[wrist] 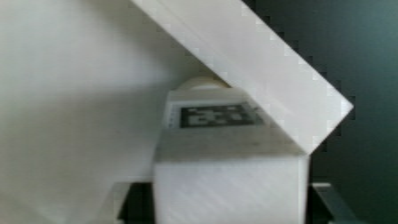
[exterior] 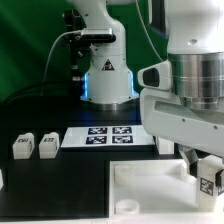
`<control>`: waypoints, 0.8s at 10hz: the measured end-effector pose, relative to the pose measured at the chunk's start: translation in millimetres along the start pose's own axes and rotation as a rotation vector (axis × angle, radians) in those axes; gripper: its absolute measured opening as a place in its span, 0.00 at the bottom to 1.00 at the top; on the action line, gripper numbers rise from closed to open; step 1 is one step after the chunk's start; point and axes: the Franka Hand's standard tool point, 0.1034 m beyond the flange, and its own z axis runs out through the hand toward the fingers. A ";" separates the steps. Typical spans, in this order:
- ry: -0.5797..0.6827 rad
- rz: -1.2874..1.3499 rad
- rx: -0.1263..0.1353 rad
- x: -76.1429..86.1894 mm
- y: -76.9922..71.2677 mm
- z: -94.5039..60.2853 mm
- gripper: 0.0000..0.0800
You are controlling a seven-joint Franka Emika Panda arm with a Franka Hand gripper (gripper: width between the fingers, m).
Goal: Assemble one leg
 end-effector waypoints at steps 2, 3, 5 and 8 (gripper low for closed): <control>-0.079 0.404 -0.003 2.7 3.3 -0.2 0.37; -0.138 0.614 0.024 2.4 5.6 -0.4 0.37; -0.160 0.772 0.028 2.8 7.9 -0.8 0.37; -0.135 1.011 0.011 2.8 7.2 -3.0 0.37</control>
Offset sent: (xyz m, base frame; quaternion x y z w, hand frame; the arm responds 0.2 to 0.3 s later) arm 0.0297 -0.0071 0.0035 0.1831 -0.1267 0.5311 0.8175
